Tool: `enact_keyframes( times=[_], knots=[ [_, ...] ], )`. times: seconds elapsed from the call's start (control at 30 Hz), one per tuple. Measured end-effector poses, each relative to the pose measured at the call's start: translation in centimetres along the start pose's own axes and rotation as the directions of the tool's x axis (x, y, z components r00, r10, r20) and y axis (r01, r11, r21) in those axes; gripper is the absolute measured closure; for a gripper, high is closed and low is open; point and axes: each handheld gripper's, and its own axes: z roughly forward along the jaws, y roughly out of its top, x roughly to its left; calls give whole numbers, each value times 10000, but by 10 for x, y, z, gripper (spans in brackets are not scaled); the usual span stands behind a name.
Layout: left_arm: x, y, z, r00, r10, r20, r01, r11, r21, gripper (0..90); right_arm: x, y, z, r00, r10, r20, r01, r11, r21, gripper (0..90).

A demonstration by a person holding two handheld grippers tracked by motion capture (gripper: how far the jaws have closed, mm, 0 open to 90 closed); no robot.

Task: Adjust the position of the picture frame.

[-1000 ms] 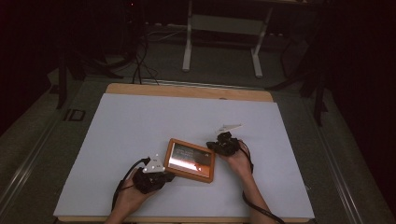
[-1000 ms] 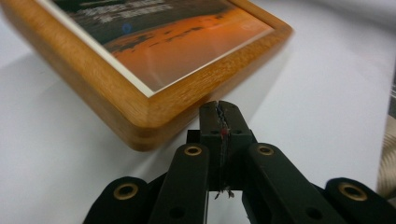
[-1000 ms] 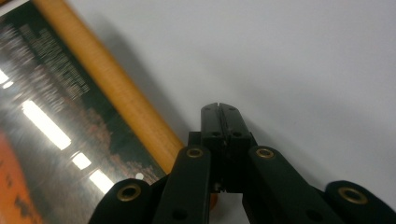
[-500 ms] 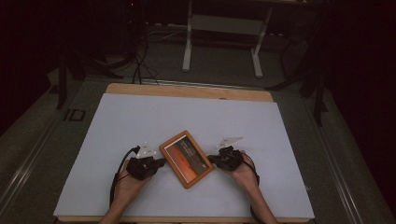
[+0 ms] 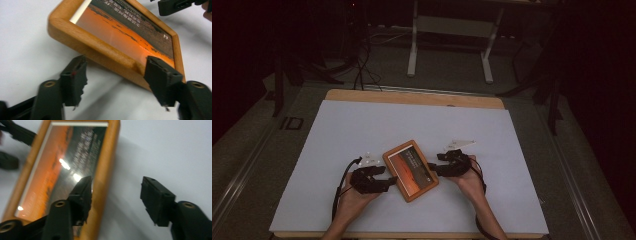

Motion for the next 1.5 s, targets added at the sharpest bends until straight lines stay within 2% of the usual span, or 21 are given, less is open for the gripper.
enact_keyframes(
  times=[0.1, 0.13, 0.2, 0.33, 0.47, 0.57, 0.6, 0.73, 0.8, 0.87, 0.97, 1.03, 1.13, 1.27, 1.4, 1.5],
  knots=[
    [1, 0, 2, 9995, -297, 103, 298, 9995, -74, 308, 0, 4, 9, 9962, 305, -821, -295, 9995, 135, 319],
    [1, 0, 2, 9995, -297, 103, 298, 9995, -74, 313, 0, 4, 9, 9962, 305, -821, -295, 9995, 135, 319],
    [6, 0, 3, 9970, -694, 339, 697, 9975, -80, 310, 0, 6, 22, 9923, 473, -1145, -429, 9983, 402, 267],
    [9, -1, 10, 9886, -1191, 920, 1187, 9929, 92, 300, 1, 7, 36, 9866, 683, -1480, -584, 9958, 701, 226],
    [4, -1, 20, 9873, -1203, 1036, 1166, 9924, 404, 303, 3, 9, 45, 9755, 842, -2032, -663, 9934, 933, 200],
    [5, 0, 21, 9838, -1437, 1072, 1393, 9891, 481, 322, 3, 9, 49, 9591, 1105, -2608, -788, 9885, 1288, 208],
    [6, 1, 21, 9822, -1515, 1110, 1466, 9879, 511, 330, 3, 8, 50, 9587, 1110, -2618, -773, 9877, 1356, 208],
    [13, 3, 21, 9667, -2056, 1523, 2019, 9786, 396, 404, 0, 6, 45, 9587, 1270, -2544, -977, 9874, 1247, 265],
    [13, 5, 20, 9659, -2012, 1630, 1987, 9795, 316, 433, -1, 5, 39, 9590, 1360, -2487, -1101, 9872, 1152, 292],
    [12, 9, 19, 9690, -1835, 1654, 1820, 9830, 243, 456, -2, 3, 33, 9606, 1375, -2414, -1157, 9880, 1022, 318],
    [10, 14, 16, 9699, -1676, 1766, 1684, 9857, 107, 482, -2, 2, 27, 9634, 1323, -2330, -1152, 9896, 857, 339],
    [8, 17, 14, 9706, -1560, 1831, 1577, 9875, 51, 519, 1, 3, 17, 9745, 1053, -1980, -930, 9932, 702, 371],
    [5, 24, 7, 9713, -1315, 1983, 1370, 9905, -146, 571, 3, 4, 5, 9783, 986, -1821, -927, 9949, 403, 439],
    [3, 34, -1, 9732, -878, 2124, 938, 9954, -183, 623, 2, 0, -11, 9723, 1236, -1982, -1319, 9908, -294, 545],
    [5, 39, -5, 9666, -876, 2408, 983, 9946, -327, 657, 2, -6, -21, 9640, 1491, -2202, -1683, 9832, -710, 602],
    [5, 43, -7, 9706, -622, 2326, 734, 9965, -396, 655, 6, -7, -25, 9648, 1450, -2195, -1672, 9821, -865, 620]
  ],
)
